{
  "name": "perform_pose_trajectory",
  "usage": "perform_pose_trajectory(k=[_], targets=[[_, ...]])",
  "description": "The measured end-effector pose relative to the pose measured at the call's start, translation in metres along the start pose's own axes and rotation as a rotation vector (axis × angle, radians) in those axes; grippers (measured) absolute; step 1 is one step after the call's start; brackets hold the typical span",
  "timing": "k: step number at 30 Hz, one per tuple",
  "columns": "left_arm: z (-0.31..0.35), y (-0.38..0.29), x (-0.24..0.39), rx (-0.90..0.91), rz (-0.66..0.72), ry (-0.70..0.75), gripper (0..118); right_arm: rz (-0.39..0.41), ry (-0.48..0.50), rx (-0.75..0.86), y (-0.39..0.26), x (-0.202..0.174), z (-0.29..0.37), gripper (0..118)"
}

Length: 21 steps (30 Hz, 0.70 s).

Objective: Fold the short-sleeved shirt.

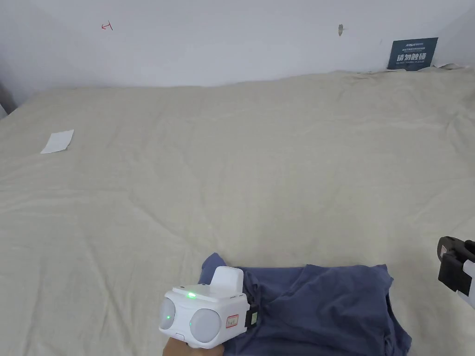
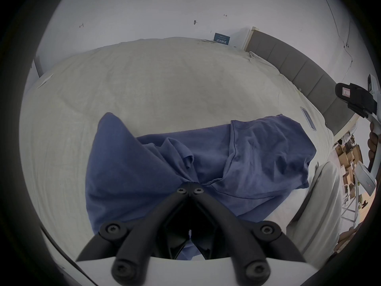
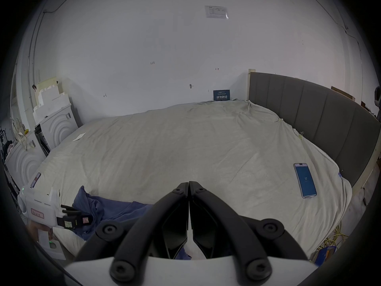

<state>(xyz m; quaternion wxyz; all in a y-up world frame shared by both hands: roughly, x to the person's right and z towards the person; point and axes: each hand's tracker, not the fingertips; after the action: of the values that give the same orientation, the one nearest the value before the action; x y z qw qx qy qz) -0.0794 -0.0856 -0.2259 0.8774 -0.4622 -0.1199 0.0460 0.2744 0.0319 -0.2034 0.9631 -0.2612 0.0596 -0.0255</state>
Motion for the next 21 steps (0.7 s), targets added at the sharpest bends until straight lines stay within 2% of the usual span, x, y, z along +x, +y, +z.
perform_pose_trajectory(k=[10, 21], targets=[[-0.005, -0.001, 0.000, -0.014, 0.009, 0.002, 0, 0.002, 0.001, -0.001, 0.000, 0.000, -0.001, 1], [0.065, 0.041, -0.046, 0.136, 0.114, -0.078, 0, 0.004, 0.001, 0.010, 0.006, -0.001, 0.000, 1]])
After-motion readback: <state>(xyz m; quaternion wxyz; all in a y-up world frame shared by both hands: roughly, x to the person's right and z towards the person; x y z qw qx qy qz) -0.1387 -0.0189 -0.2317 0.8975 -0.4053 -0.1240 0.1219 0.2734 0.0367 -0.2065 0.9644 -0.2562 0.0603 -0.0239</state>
